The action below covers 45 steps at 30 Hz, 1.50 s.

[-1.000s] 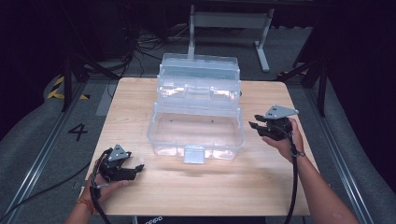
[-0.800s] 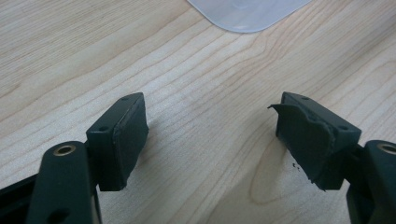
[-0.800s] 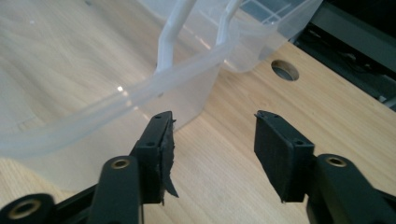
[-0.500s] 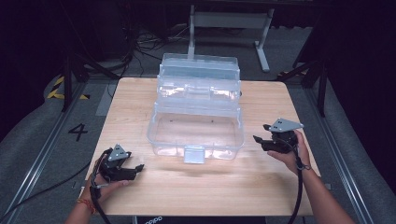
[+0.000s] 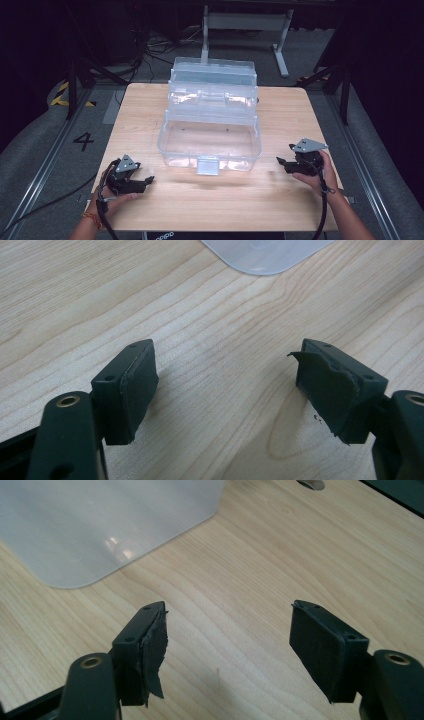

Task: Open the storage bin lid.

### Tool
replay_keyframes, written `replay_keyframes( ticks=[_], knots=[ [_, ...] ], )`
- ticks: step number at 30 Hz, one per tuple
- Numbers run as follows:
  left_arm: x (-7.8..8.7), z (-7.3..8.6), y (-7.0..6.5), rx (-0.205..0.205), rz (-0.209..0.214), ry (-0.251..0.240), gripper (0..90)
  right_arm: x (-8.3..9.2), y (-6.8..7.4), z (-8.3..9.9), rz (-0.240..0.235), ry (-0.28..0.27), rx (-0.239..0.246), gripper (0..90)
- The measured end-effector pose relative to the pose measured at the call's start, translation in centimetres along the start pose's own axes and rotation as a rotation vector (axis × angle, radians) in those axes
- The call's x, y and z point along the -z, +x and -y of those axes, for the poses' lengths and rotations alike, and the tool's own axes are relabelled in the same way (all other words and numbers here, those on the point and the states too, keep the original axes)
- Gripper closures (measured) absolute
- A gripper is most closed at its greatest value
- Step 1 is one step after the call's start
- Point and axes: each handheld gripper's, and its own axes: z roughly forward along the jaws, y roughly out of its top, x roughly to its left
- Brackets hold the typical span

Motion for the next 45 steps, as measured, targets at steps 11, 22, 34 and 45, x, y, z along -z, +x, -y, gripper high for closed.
replay_keyframes(
  ticks=[11, 22, 34, 45],
  knots=[
    [0.0, 0.0, 0.0, -0.007, -0.005, -0.001, 24.9, 0.6, 0.2, 2.7, -0.002, 0.042, -0.024, 29.5],
    [0.0, 0.0, 0.0, 0.001, -0.006, 0.003, 24.5, 1.3, 0.4, 6.3, -0.024, 0.012, -0.111, 26.0],
    [-0.1, -0.1, 0.0, -0.005, -0.016, -0.003, 24.0, 1.5, -0.5, 7.2, -0.072, 0.015, -0.223, 22.2],
    [-0.1, -0.1, -0.1, -0.002, -0.016, 0.000, 24.0, 1.4, -0.5, 7.2, -0.073, 0.015, -0.222, 21.7]
  ],
)
